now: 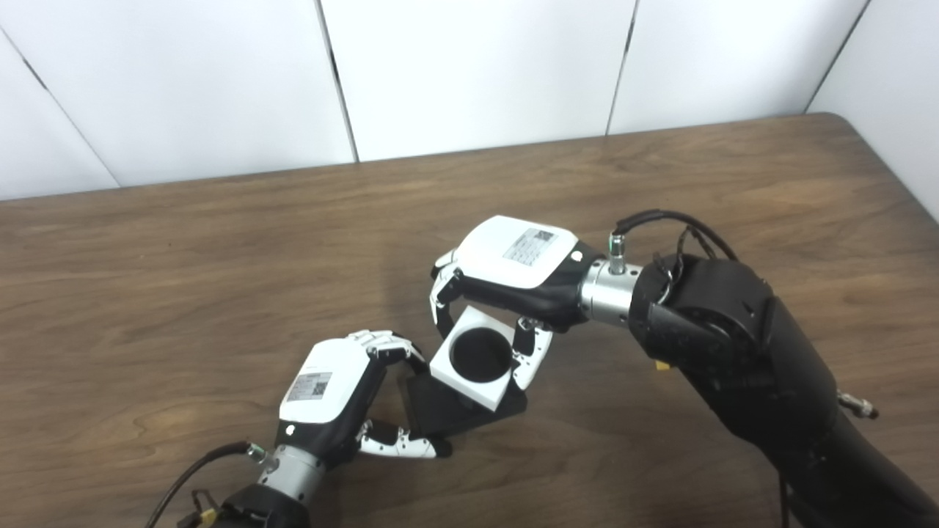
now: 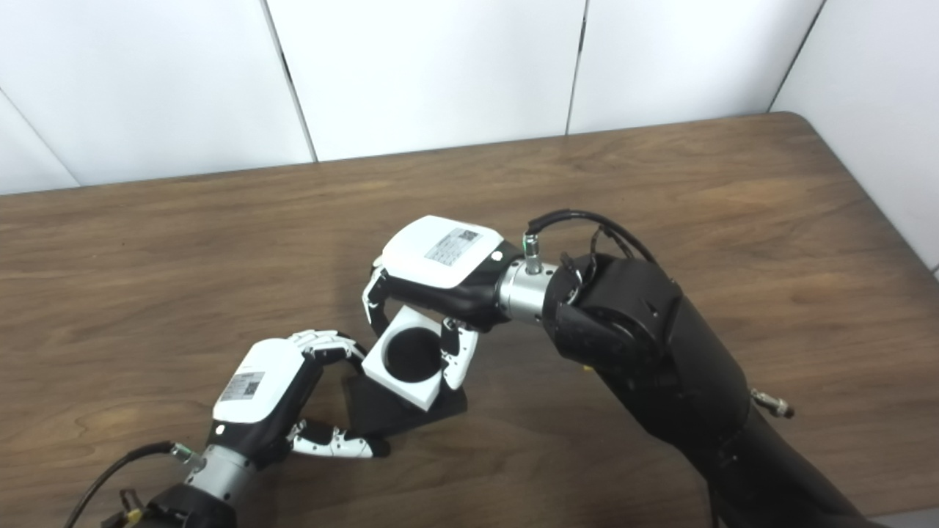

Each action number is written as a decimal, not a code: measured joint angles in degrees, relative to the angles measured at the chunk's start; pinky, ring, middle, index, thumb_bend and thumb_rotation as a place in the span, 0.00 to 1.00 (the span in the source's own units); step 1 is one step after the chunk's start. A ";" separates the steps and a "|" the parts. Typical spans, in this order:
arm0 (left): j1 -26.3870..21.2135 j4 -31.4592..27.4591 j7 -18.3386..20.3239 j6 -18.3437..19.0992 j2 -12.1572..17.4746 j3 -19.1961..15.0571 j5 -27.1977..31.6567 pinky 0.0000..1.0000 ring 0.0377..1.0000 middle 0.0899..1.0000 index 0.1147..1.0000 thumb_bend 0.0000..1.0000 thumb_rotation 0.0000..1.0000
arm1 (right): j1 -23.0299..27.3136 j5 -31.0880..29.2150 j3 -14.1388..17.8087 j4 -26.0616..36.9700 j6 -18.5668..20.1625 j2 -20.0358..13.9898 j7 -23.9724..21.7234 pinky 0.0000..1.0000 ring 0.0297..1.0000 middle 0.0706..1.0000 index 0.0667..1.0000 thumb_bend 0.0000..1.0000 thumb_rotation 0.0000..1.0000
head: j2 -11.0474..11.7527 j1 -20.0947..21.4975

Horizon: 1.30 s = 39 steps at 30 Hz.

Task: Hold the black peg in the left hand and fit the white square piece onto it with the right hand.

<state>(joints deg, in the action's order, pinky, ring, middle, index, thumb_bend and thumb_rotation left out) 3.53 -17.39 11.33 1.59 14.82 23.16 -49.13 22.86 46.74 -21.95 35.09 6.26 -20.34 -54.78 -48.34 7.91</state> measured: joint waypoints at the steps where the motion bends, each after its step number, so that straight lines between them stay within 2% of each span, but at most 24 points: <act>1: 0.00 0.00 0.00 0.01 -0.02 0.00 0.00 0.84 0.79 0.70 0.42 0.52 0.05 | 0.00 -0.02 0.00 -0.10 -0.06 -0.04 0.08 0.83 0.85 0.71 0.45 0.52 0.13 | 0.00 0.00; 10: 0.01 -0.04 0.07 0.03 -0.12 0.01 0.04 0.85 0.79 0.70 0.42 0.52 0.05 | -0.31 -0.21 0.26 -1.66 -0.19 -0.33 0.33 0.82 0.85 0.72 0.45 0.52 0.14 | -0.35 0.00; 11: 0.01 -0.05 0.10 0.03 -0.12 0.01 0.03 0.85 0.79 0.70 0.42 0.52 0.05 | -0.33 -0.18 0.26 -1.66 -0.16 -0.38 0.30 0.83 0.86 0.73 0.54 0.72 0.17 | -0.35 0.00; 12: 0.01 -0.07 0.16 0.06 -0.12 0.01 0.02 0.85 0.79 0.70 0.42 0.52 0.05 | -0.31 -0.10 0.24 -1.66 -0.08 -0.41 0.19 0.85 0.87 0.75 0.61 0.85 0.21 | -0.35 0.00; 13: 0.01 -0.17 0.30 0.13 -0.12 0.02 0.02 0.85 0.79 0.70 0.42 0.52 0.05 | -0.28 0.11 0.20 -1.65 0.01 -0.43 -0.10 0.86 0.88 0.77 0.65 0.92 0.26 | -0.35 0.00; 15: 0.01 -0.40 0.72 0.28 -0.12 0.02 0.01 0.85 0.80 0.70 0.42 0.52 0.05 | -0.08 1.11 -0.04 -1.64 0.27 -0.57 -1.83 0.89 0.91 0.81 0.72 0.98 0.36 | -0.35 0.00; 19: 0.00 -0.50 0.95 0.29 -0.13 0.01 0.03 0.85 0.79 0.70 0.42 0.52 0.05 | 0.53 2.45 -0.27 -1.28 1.76 -0.72 -5.90 0.95 0.95 0.89 0.81 1.00 0.47 | -0.61 0.00; 22: 0.00 -0.49 0.93 0.27 -0.15 0.01 0.01 0.84 0.79 0.69 0.42 0.52 0.05 | 0.94 3.36 -0.26 -0.81 2.58 -0.71 -8.74 0.97 0.97 0.90 0.83 1.00 0.48 | -0.62 0.00; 32: -0.03 -0.53 0.92 0.63 -0.51 0.01 -0.59 0.84 0.78 0.69 0.43 0.52 0.06 | 1.34 4.11 0.69 0.75 2.62 -0.68 -9.43 0.97 0.97 0.90 0.83 1.00 0.50 | -0.62 0.18; 33: -0.04 -0.54 0.93 0.71 -0.64 0.01 -0.78 0.84 0.78 0.69 0.52 0.70 0.07 | 1.34 4.09 0.89 0.77 2.68 -0.68 -9.44 0.98 0.97 0.90 0.83 1.00 0.50 | -0.62 0.18; 34: -0.04 -0.54 0.92 0.78 -0.74 0.01 -1.10 0.83 0.77 0.69 0.58 0.81 0.11 | 1.34 4.08 1.13 0.82 2.83 -0.68 -9.44 0.98 0.98 0.90 0.83 1.00 0.50 | -0.62 0.18; 37: -0.14 -0.56 0.78 0.71 -0.94 0.08 -2.00 0.81 0.77 0.73 0.71 0.97 0.24 | 1.30 3.96 1.80 1.05 3.56 -0.68 -9.44 0.99 0.98 0.89 0.82 1.00 0.49 | -0.70 0.09; 39: -0.16 -0.59 0.76 0.71 -1.07 0.11 -2.57 0.81 0.79 0.77 0.79 0.99 0.32 | 1.19 3.86 2.23 1.33 4.06 -0.71 -9.46 0.99 0.98 0.90 0.82 1.00 0.50 | -0.62 0.00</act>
<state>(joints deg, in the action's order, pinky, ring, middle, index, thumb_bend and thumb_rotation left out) 3.37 -17.98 12.09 2.30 13.75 23.26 -51.69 24.05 50.60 -19.72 36.42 10.33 -21.06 -64.24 -48.96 7.91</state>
